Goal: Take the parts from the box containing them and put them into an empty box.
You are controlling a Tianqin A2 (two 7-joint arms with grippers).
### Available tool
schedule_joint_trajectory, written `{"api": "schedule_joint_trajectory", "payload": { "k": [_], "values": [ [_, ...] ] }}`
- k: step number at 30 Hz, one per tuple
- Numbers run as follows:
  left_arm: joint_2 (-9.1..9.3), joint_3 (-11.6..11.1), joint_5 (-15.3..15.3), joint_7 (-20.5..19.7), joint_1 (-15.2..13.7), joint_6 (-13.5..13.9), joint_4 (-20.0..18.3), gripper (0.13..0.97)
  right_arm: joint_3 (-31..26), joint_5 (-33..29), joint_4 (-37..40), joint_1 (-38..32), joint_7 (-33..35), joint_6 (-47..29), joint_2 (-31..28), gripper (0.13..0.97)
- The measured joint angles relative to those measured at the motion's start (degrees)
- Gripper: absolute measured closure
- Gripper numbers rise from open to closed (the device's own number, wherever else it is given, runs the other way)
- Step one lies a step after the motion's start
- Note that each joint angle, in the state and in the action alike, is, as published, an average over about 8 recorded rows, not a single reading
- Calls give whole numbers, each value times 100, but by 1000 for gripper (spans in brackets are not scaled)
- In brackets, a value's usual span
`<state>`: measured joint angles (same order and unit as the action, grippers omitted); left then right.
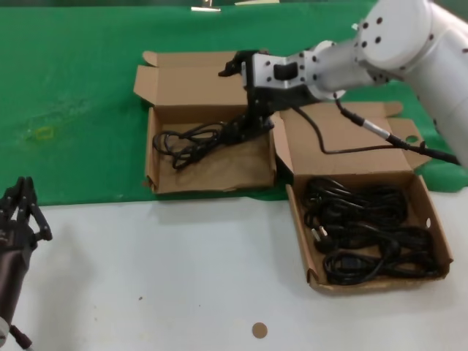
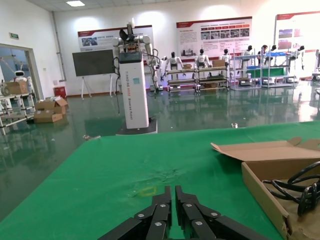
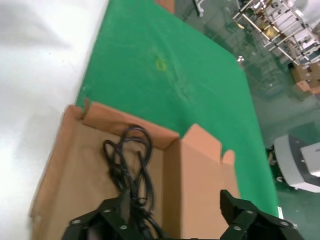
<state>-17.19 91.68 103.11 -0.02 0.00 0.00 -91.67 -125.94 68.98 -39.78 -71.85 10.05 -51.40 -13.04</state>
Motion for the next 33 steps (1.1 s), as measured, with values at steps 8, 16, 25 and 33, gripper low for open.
{"api": "schedule_joint_trajectory", "payload": {
  "k": [8,16,25,33],
  "values": [
    [0,0,0,0,0,0,0,890,253,252,-383,530,-74,379,-31,422],
    [0,0,0,0,0,0,0,829,607,606,-920,1278,-179,912,-74,295],
    [0,0,1,0,0,0,0,664,1025,1021,-1552,2149,-301,1538,-124,180],
    [0,0,1,0,0,0,0,533,1393,1387,-2108,2923,-409,2088,-169,139]
  ]
}}
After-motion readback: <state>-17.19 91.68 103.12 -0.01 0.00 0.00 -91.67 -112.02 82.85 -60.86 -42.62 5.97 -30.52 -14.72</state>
